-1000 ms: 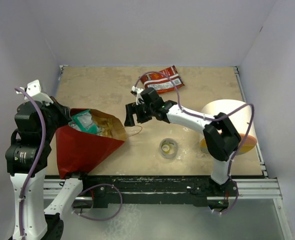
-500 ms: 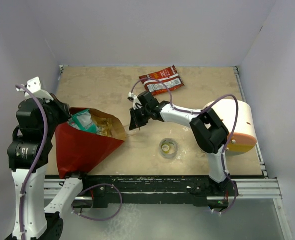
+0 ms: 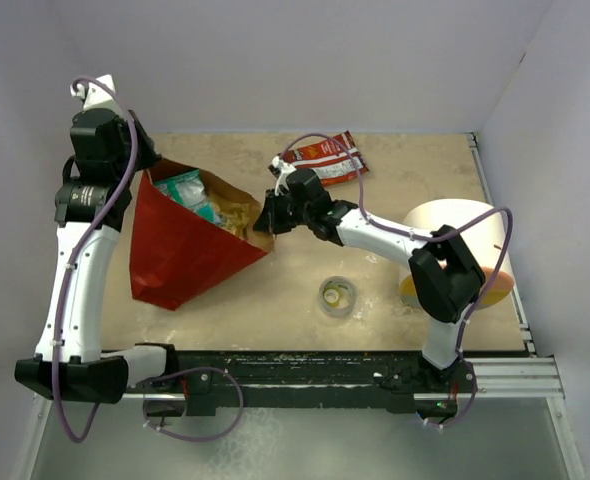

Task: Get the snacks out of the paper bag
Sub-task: Adjust the paper bag at the center of the board.

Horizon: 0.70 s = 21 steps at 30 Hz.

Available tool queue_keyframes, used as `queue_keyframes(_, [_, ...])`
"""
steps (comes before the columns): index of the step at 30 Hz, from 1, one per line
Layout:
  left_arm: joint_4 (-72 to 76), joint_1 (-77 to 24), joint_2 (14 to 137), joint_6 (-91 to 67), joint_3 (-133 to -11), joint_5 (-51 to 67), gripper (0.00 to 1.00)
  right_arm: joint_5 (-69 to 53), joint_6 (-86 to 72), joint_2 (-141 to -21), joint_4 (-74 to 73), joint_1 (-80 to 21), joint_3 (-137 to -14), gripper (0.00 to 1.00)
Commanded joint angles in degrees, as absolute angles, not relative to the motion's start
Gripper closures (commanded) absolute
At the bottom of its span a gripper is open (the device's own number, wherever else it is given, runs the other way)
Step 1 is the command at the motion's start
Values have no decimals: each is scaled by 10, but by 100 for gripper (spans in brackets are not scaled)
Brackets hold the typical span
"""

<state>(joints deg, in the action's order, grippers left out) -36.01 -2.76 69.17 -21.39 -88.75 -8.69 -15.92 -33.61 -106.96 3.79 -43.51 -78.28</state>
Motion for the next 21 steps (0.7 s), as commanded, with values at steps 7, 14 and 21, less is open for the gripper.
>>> queue_keyframes(7, [-225, -28, 641, -138, -874, -88, 100, -91, -433, -1017, 179, -547, -712, 100])
queue_keyframes(14, [-317, -28, 539, -170, -724, -94, 100, -101, -431, -1053, 186, -595, -711, 98])
queue_keyframes(21, [-353, -28, 473, -195, -703, -51, 100, -83, -416, -1047, 190, -605, -685, 85])
